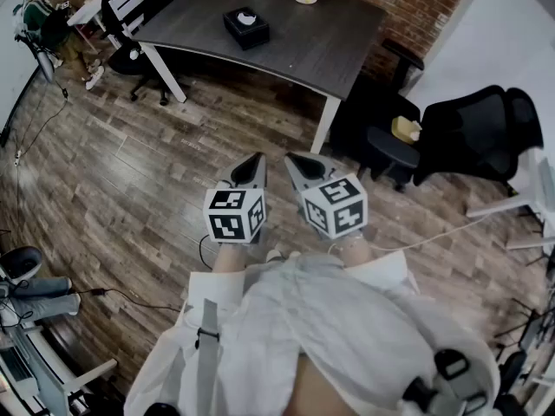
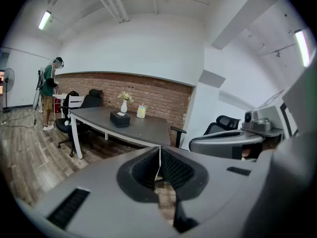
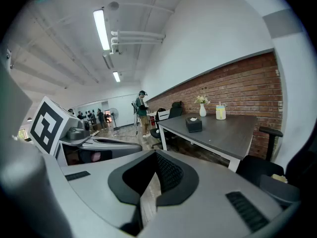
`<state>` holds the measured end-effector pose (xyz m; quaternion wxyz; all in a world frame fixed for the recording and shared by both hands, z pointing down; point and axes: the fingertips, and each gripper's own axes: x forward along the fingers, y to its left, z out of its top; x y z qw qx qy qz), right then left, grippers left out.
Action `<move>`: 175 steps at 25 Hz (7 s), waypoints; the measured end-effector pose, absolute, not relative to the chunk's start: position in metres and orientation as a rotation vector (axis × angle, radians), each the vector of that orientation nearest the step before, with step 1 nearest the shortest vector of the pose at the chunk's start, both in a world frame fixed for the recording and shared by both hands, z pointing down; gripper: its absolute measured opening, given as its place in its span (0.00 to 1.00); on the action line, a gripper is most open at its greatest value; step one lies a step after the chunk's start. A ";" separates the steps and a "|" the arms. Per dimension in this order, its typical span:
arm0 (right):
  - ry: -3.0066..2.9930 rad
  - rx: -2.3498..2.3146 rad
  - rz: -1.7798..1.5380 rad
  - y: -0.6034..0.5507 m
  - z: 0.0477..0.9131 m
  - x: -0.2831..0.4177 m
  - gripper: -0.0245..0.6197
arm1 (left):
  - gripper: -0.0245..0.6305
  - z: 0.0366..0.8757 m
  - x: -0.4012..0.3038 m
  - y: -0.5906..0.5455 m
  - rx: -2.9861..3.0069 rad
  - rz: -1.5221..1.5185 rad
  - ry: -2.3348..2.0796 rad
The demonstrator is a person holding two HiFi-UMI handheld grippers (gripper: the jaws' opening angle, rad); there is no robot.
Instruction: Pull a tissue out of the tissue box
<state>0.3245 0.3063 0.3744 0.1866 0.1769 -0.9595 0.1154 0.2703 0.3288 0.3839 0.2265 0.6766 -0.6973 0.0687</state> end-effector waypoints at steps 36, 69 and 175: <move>-2.704 0.650 0.369 0.318 0.390 0.299 0.14 | 0.14 0.392 0.227 0.354 2.007 0.138 -1.865; -2.739 0.375 0.393 0.072 0.403 0.106 0.17 | 0.14 0.399 0.038 0.119 1.796 0.124 -2.000; -2.300 1.128 0.815 -0.229 0.491 -0.069 0.34 | 0.19 0.486 -0.146 -0.248 2.677 1.290 -0.626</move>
